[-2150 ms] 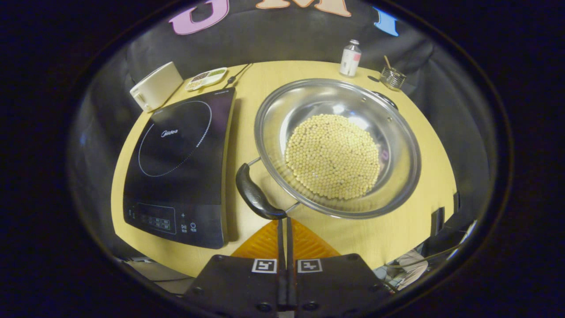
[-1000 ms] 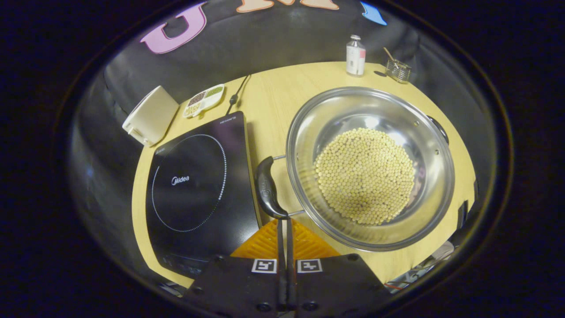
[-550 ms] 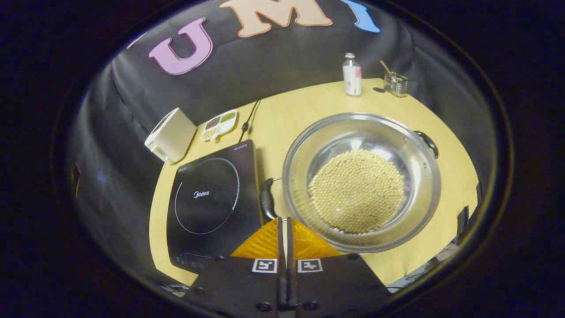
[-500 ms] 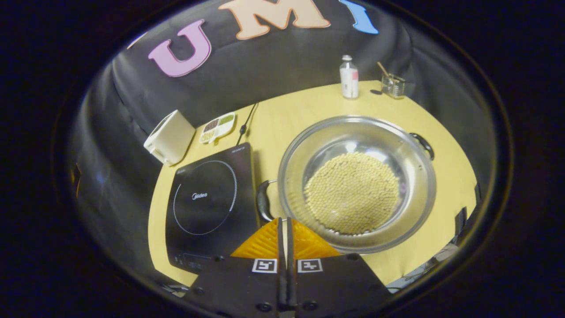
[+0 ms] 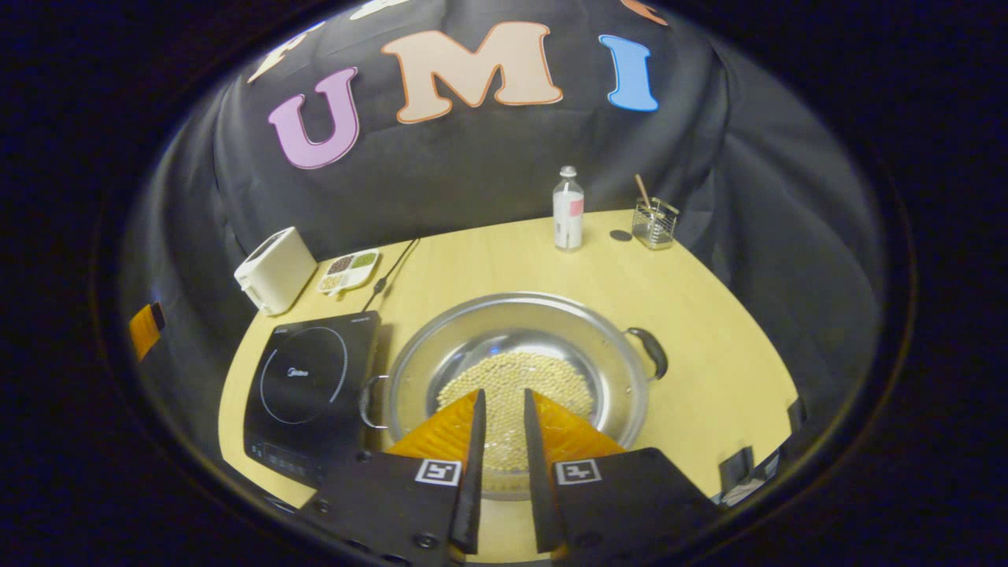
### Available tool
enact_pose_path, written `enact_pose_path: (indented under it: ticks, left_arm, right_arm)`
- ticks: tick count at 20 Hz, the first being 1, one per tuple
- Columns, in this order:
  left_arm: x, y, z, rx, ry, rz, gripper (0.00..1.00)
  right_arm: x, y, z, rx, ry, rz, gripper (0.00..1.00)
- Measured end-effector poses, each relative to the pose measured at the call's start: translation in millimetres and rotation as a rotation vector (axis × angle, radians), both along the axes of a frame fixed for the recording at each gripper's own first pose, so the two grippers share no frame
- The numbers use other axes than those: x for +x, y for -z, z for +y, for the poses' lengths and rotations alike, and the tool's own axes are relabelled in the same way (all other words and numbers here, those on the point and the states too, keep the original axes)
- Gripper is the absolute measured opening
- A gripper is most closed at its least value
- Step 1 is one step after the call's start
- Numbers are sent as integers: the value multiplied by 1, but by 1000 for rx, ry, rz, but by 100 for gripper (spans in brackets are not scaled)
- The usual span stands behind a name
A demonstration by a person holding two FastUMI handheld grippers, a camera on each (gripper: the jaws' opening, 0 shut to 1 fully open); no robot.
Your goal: First push the handle of the pot to place it horizontally, then grasp the pot with both hands and set it on the induction cooktop.
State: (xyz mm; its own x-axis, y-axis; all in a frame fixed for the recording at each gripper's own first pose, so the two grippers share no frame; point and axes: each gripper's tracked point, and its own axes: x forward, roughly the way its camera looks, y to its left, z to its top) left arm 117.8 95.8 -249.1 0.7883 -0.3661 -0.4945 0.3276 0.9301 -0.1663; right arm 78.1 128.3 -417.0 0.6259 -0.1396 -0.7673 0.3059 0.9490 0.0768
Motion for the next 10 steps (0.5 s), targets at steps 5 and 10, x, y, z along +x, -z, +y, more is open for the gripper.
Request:
enact_pose_path:
  ticks: [5, 10]
  left_arm:
    - [4, 25, -40, -21, -73, 107, 95]
    - [5, 62, -63, 0, -137, 199, 95]
  right_arm:
    - [12, 9, -60, 0, -27, -6, 63]
    - [24, 29, -101, -16, -81, 19, 95]
